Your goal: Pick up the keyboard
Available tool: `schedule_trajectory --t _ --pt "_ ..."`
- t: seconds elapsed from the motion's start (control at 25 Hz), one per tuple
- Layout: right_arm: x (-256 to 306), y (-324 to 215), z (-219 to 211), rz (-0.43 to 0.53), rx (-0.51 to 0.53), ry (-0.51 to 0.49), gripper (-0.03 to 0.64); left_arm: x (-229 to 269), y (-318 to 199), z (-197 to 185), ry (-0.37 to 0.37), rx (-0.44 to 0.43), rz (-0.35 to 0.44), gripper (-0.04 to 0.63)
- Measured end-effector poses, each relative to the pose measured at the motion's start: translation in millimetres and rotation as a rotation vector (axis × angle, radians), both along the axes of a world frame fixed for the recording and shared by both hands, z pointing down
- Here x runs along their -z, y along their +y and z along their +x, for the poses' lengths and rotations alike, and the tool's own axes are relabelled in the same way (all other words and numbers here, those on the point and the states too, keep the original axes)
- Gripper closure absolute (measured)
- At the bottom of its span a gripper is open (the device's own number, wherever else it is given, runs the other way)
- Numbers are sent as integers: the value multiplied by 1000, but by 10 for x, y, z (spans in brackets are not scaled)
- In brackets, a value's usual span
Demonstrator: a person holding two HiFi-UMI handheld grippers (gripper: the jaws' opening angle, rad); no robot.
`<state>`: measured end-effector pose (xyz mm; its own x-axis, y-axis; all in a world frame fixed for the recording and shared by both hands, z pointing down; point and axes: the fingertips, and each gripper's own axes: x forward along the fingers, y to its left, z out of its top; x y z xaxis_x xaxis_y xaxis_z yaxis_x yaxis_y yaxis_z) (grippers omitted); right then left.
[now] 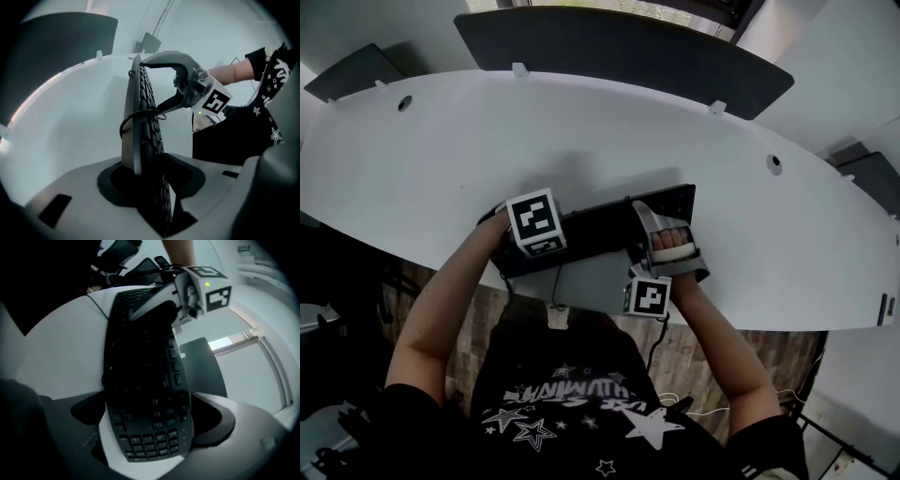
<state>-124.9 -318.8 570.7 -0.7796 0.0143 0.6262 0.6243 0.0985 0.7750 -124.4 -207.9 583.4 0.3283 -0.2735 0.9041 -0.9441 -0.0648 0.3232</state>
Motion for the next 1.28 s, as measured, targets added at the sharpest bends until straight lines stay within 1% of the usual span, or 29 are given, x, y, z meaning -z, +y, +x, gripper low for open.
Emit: schedule_trajectory --t 0.08,0.12,0.2,0.32,0.44,0.56,0.68,0.76,0.88,1.0,1.12,1.28 --pt "24 -96 -9 -96 -63 -47 58 8 6 61 88 57 11 446" --pt "34 -126 -4 -143 -90 -66 57 18 11 85 121 78 21 449" --pt "47 -167 24 -199 -143 -101 57 39 18 124 155 99 43 463" --pt "102 -175 62 -237 -215 -152 58 88 51 150 162 107 67 500" --pt "219 -242 153 -307 -303 -191 58 102 113 175 148 130 73 506" --pt "264 -382 270 -353 -412 -197 58 100 189 213 145 180 85 509" --pt "300 -412 350 -391 -500 -197 58 151 358 237 156 243 119 511" --pt "371 -367 382 -438 -548 -201 58 289 458 263 191 297 171 512" --pt "531 -261 384 -520 -593 -223 58 548 563 247 228 384 283 511" --pt "682 -90 403 -612 -625 -242 58 722 769 231 215 483 371 512" --pt "864 95 418 -701 -638 -281 58 821 999 219 199 590 452 512" --pt "1057 448 440 -778 -631 -303 62 918 1345 279 225 720 546 512"
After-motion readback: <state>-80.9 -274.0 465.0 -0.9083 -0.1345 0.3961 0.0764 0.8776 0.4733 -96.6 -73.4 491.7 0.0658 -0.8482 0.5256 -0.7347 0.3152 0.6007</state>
